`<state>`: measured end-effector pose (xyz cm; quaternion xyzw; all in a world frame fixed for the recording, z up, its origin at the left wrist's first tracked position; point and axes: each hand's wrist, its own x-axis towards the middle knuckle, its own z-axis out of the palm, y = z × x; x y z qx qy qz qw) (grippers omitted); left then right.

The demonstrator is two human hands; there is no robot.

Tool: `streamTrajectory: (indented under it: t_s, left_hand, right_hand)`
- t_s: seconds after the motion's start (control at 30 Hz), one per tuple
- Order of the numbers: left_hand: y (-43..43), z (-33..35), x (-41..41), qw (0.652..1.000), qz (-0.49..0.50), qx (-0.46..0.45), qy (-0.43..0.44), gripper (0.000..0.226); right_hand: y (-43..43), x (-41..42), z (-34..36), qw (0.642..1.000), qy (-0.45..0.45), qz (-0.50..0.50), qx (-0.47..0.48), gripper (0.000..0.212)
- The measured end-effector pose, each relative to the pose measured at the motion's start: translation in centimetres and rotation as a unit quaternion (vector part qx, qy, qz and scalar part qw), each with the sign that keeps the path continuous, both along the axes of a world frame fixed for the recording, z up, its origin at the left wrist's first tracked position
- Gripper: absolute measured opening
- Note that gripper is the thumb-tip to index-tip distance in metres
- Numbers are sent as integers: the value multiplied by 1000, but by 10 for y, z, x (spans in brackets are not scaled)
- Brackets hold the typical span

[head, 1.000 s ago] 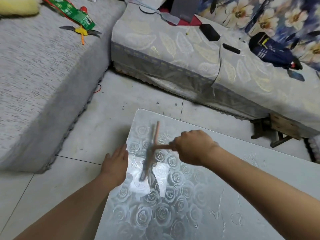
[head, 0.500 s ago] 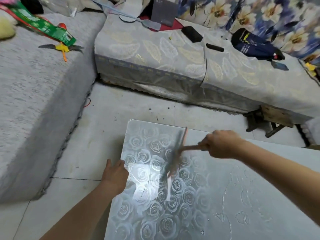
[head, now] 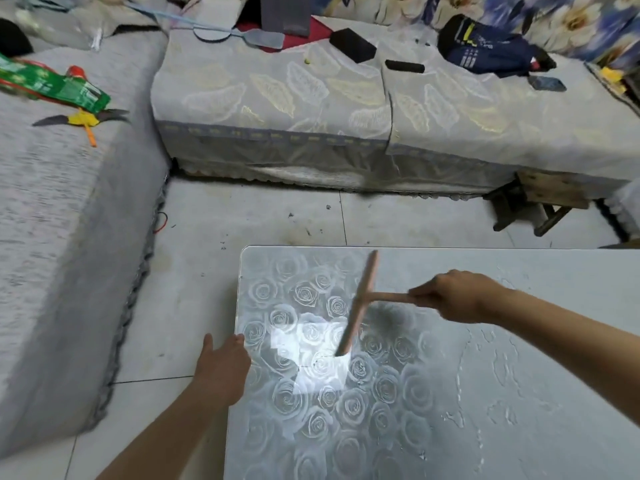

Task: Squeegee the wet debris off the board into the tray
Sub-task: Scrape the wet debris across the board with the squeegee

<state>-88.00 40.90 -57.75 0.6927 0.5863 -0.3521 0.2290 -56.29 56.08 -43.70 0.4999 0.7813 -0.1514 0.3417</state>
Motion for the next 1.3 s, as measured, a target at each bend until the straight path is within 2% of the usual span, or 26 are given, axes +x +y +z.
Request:
streamTrajectory:
  t_s: [0.1, 0.23, 0.33, 0.5, 0.63, 0.73, 0.83, 0.93, 1.03, 1.17, 1.23, 1.3]
  left_hand:
    - [4, 0, 4, 1000, 4, -2, 11, 54]
    - [8, -4, 12, 999, -9, 6, 31, 47]
    - [8, -3, 18, 999, -3, -11, 49, 48]
    - [-2, 2, 18, 997, 30, -31, 67, 63]
    - [8, 7, 26, 995, 22, -5, 97, 53]
    - [16, 10, 52, 994, 20, 43, 97, 47]
    - [25, 6, 93, 994, 12, 84, 62, 56]
    - [32, 1, 129, 995, -2, 90, 33, 64]
    - [38, -6, 155, 995, -17, 98, 13, 63]
    - [38, -13, 177, 995, -22, 99, -1, 61]
    - [34, -16, 182, 996, -8, 91, -8, 59]
    - [32, -14, 187, 997, 13, 76, -13, 60]
  right_hand:
    - [7, 10, 17, 997, -34, 37, 50, 33]
    - [0, -37, 8, 990, 67, 102, 75, 36]
    - [-18, -71, -18, 984, 103, 131, 57, 40]
    - [-31, -5, -35, 995, 99, 10, 10, 41]
    - [-23, 78, -4, 998, -1, -65, 13, 40]
    - [-22, 93, 20, 997, -64, 8, 53, 39]
    - [-29, 68, 18, 990, 6, 103, 98, 44]
    - [-30, 33, -1, 986, 66, 128, 85, 39]
    - [-27, 47, -18, 990, 83, 88, 68, 41]
    - [-36, 135, -24, 995, 93, -20, 43, 39]
    - [-41, 177, -19, 994, 77, -70, 41, 38]
    - [-47, 209, -11, 994, 49, -79, 58, 36]
